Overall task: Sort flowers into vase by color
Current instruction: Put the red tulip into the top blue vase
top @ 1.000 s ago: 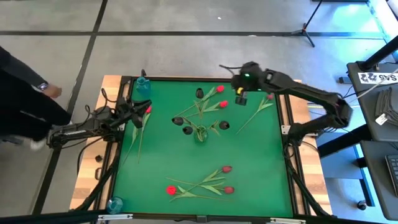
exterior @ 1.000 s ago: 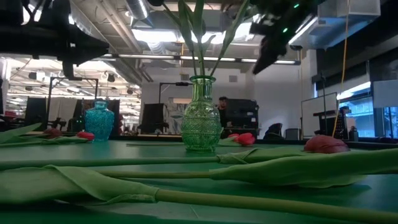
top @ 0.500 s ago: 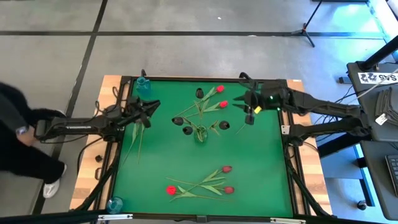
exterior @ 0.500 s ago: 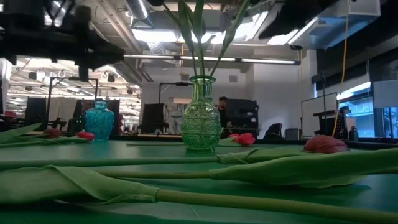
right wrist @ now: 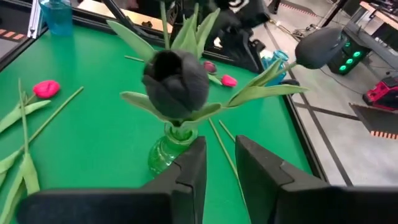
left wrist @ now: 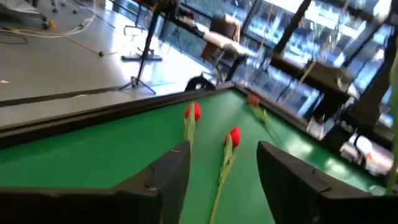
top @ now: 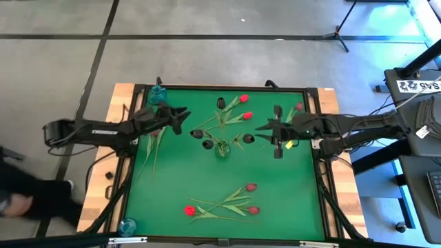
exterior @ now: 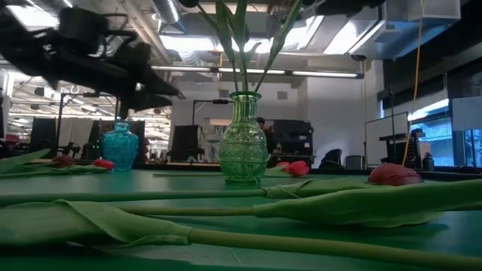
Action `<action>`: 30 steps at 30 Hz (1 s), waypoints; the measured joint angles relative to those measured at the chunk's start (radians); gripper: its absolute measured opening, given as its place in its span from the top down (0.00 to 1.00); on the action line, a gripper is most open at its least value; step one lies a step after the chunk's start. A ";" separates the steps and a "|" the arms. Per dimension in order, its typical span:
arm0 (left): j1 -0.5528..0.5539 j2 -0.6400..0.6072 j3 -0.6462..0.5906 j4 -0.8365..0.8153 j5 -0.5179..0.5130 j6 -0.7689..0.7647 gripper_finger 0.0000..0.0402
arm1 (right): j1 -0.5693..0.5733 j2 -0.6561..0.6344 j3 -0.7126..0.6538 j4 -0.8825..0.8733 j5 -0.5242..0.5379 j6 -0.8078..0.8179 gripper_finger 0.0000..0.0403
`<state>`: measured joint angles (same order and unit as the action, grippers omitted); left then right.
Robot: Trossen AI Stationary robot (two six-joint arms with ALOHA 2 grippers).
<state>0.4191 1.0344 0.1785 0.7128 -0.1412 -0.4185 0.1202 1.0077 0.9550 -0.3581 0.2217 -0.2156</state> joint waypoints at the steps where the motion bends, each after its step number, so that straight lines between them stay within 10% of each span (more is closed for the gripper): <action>1: 0.000 0.039 0.023 0.001 0.002 0.019 0.53 | 0.013 0.000 0.000 0.001 0.012 0.007 0.79; 14: 0.017 0.509 0.226 0.136 -0.016 0.097 0.51 | 0.186 -0.076 0.000 -0.178 0.281 0.196 0.79; 30: -0.004 0.797 0.402 0.091 -0.036 0.199 0.51 | 0.210 -0.037 -0.002 -0.347 0.252 0.473 0.79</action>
<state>0.4148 1.8315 0.5810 0.8042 -0.1772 -0.2191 0.3298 0.9703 0.9535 -0.7055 0.4737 0.2576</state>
